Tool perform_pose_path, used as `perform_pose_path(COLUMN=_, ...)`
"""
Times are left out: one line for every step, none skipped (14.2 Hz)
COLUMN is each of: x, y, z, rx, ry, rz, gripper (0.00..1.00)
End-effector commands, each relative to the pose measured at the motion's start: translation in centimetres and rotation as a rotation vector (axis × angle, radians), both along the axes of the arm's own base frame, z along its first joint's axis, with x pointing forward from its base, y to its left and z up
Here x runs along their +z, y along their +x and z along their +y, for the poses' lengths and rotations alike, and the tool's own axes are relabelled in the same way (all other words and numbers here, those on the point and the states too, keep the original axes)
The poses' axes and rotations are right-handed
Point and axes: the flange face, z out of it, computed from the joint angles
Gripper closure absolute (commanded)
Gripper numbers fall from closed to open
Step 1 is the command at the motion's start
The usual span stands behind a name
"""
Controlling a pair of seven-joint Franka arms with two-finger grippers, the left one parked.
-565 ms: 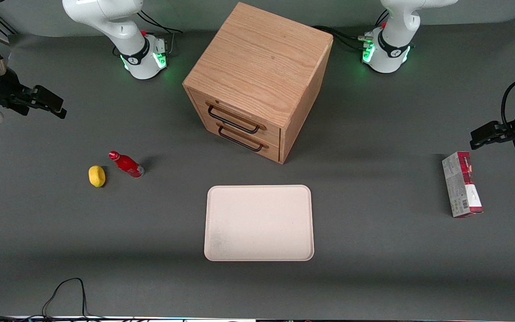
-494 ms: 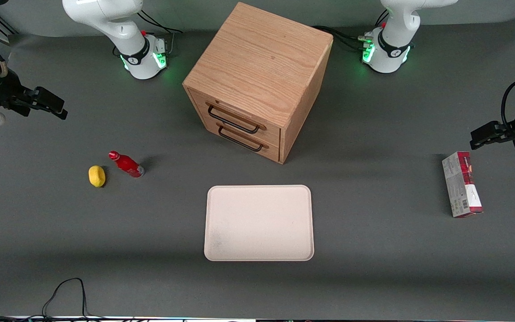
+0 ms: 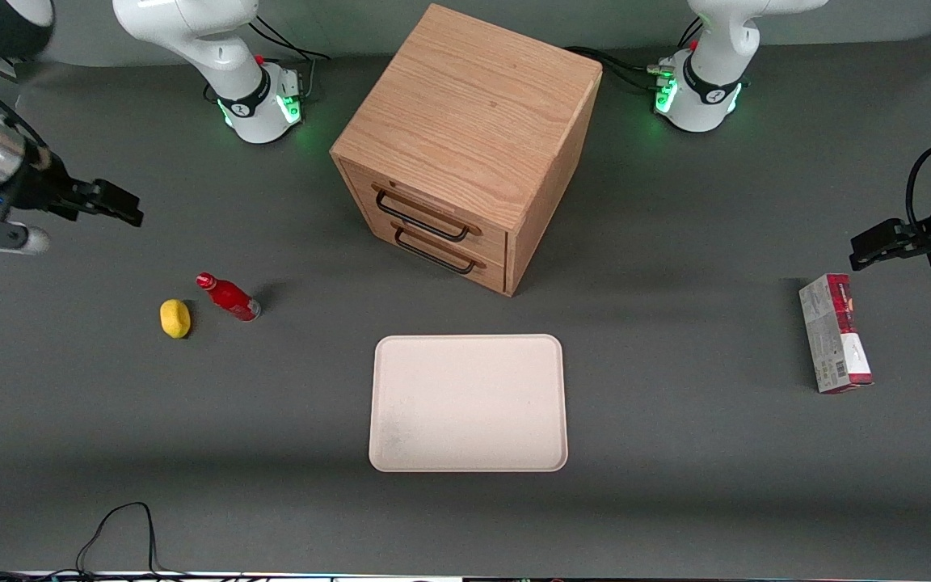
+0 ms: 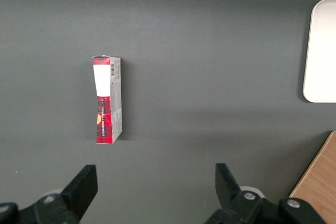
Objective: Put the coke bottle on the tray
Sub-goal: 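Move the open right gripper down toward the red Coca-Cola bottle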
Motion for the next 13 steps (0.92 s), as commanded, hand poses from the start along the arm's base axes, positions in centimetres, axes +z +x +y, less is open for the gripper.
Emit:
perform_pose_path(x=-8.6, y=-1.7, z=-0.5, rx=0.062, ry=0.038, rz=-0.024, gripper=0.0)
perform_pose_path(x=-11.1, y=-2.5, z=-0.6, rx=0.081, ry=0.042, rz=-0.052, gripper=0.0)
perform_pose_path(x=-13.2, y=-3.3, z=-1.1, rx=0.108, ry=0.048, rz=-0.067, gripper=0.0)
perform_pose_path(x=-14.9, y=-3.6, z=-1.5, rx=0.121, ry=0.05, rz=-0.095, gripper=0.0)
perform_pose_path(x=-16.9, y=-3.8, z=-1.8, rx=0.122, ry=0.048, rz=-0.118, gripper=0.0)
perform_pose_path(x=-18.7, y=-4.3, z=-1.8, rx=0.127, ry=0.046, rz=-0.147, gripper=0.0)
perform_pose_path(x=-20.5, y=-5.1, z=-1.8, rx=0.144, ry=0.045, rz=-0.173, gripper=0.0)
perform_pose_path(x=-21.8, y=-5.7, z=-1.9, rx=0.164, ry=0.044, rz=-0.187, gripper=0.0)
perform_pose_path(x=-22.8, y=-5.8, z=-2.0, rx=0.166, ry=0.042, rz=-0.195, gripper=0.0)
perform_pose_path(x=-23.4, y=-5.5, z=-2.1, rx=0.164, ry=0.039, rz=-0.203, gripper=0.0)
perform_pose_path(x=-24.0, y=-5.3, z=-2.2, rx=0.161, ry=0.037, rz=-0.205, gripper=0.0)
perform_pose_path(x=-24.3, y=-5.1, z=-2.5, rx=0.156, ry=0.034, rz=-0.214, gripper=0.0)
perform_pose_path(x=-24.8, y=-5.0, z=-2.5, rx=0.155, ry=0.032, rz=-0.215, gripper=0.0)
